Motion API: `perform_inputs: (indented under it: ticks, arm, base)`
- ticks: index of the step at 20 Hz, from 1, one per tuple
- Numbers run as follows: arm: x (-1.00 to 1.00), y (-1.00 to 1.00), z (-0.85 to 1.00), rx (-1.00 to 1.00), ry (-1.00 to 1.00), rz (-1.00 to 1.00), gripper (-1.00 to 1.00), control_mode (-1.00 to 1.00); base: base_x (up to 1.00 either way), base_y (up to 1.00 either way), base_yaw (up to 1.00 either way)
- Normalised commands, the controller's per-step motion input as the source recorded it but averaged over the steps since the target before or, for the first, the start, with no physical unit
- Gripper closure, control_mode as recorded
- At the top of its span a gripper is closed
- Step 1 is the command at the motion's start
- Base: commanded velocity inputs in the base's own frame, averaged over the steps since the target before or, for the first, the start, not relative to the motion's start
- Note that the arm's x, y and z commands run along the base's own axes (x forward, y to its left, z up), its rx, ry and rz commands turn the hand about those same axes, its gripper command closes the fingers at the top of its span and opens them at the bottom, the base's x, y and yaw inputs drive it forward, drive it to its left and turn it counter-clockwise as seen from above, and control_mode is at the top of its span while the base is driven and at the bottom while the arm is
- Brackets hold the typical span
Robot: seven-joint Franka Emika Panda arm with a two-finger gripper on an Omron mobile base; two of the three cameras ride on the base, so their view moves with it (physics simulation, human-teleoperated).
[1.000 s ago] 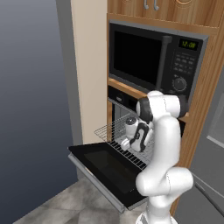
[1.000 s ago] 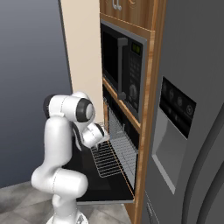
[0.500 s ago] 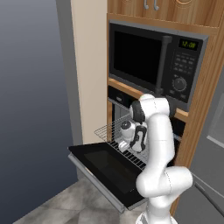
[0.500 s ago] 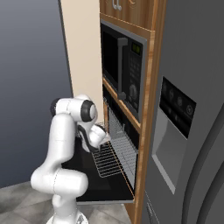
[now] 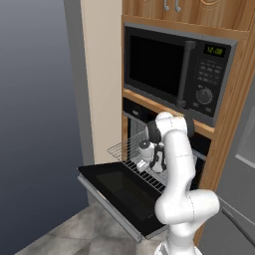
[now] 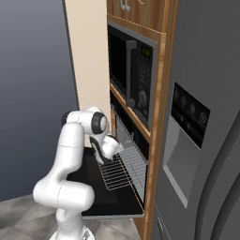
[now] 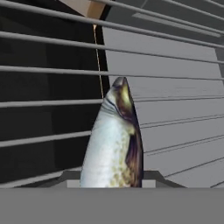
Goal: Place the fish on the rack of the oven, and slide the rack back inside. Close the oven door.
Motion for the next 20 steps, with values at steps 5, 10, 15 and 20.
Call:
perform_inputs:
  ticks: [5, 10, 15, 20]
  arm:
    - [0.63, -0.13, -0.24, 0.0, 0.0, 0.0, 1.0, -1.0]
    - [0.66, -0.02, -0.28, -0.01, 0.0, 0.0, 1.0, -1.0]
    - [-0.02, 0.12, -0.01, -0.03, 0.0, 0.0, -1.0, -1.0]
    - [-0.25, 0.39, 0.5, -0.05, -0.02, -0.01, -1.0, -1.0]
  base:
    - [0.0, 0.0, 0.0]
    - [0.0, 0.0, 0.0]
    - [0.0, 0.0, 0.0]
    - [0.0, 0.0, 0.0]
